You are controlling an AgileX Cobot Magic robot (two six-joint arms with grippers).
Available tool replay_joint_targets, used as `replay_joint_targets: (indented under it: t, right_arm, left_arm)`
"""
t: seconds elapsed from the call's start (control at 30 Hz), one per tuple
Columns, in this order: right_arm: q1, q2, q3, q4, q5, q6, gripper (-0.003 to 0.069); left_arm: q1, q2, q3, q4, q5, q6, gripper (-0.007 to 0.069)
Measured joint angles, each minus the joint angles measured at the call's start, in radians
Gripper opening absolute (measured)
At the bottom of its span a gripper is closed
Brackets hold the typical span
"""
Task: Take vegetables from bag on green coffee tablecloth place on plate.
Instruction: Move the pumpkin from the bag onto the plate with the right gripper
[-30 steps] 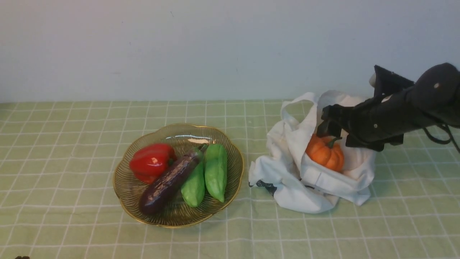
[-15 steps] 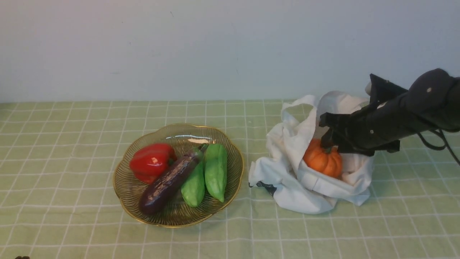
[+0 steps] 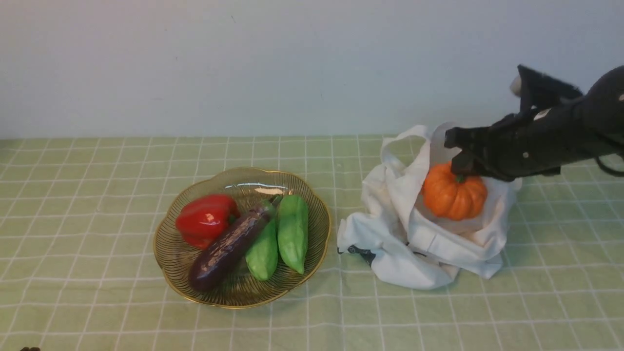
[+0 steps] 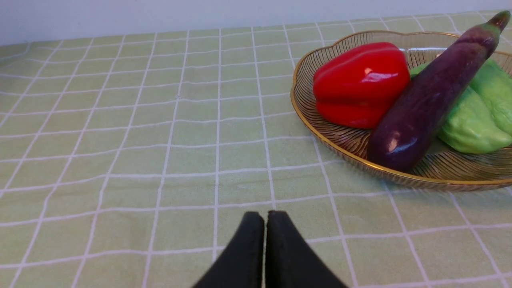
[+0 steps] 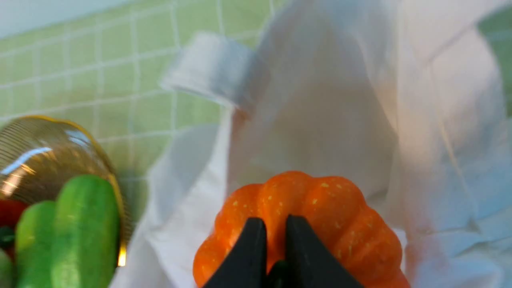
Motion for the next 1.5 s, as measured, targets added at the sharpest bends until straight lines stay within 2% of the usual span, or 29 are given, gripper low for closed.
replay_joint_targets:
  t: [0.17, 0.23, 0.3, 0.33, 0.5, 0.67, 0.8, 1.0, 1.23, 1.37, 1.5]
  right_arm:
    - [0.004, -0.122, 0.0, 0.008, 0.018, -0.015, 0.0034]
    - [0.023, -0.186, 0.0, 0.045, 0.018, -0.063, 0.0034]
    - [0.054, -0.221, -0.003, 0.085, 0.019, -0.117, 0.0034]
    - [0.104, -0.239, -0.014, 0.133, 0.029, -0.175, 0.0034]
    - [0.217, -0.21, -0.054, 0.224, 0.058, -0.252, 0.0034]
    - [0.368, -0.045, -0.129, 0.245, 0.065, -0.29, 0.0034]
    - [0.424, 0.108, -0.194, 0.243, 0.071, -0.331, 0.0034]
    - [0.435, 0.305, -0.314, 0.17, 0.112, -0.319, 0.0032]
    - [0.435, 0.407, -0.405, 0.15, 0.086, -0.298, 0.0036]
    - [0.435, 0.446, -0.469, 0.159, 0.067, -0.297, 0.0099]
    - [0.435, 0.451, -0.498, 0.176, 0.042, -0.297, 0.024]
  left_arm:
    - [0.0, 0.0, 0.0, 0.0, 0.0, 0.0, -0.0005]
    - [0.0, 0.0, 0.0, 0.0, 0.0, 0.0, -0.0005]
    - [0.0, 0.0, 0.0, 0.0, 0.0, 0.0, -0.0005]
    - [0.0, 0.0, 0.0, 0.0, 0.0, 0.0, -0.0005]
    - [0.0, 0.0, 0.0, 0.0, 0.0, 0.0, -0.0005]
    - [0.0, 0.0, 0.0, 0.0, 0.0, 0.0, -0.0005]
    - [0.0, 0.0, 0.0, 0.0, 0.0, 0.0, -0.0005]
    - [0.0, 0.0, 0.0, 0.0, 0.0, 0.0, -0.0005]
    - [0.0, 0.0, 0.0, 0.0, 0.0, 0.0, -0.0005]
    - [0.0, 0.0, 0.0, 0.0, 0.0, 0.0, -0.0005]
    - [0.0, 0.0, 0.0, 0.0, 0.0, 0.0, -0.0005]
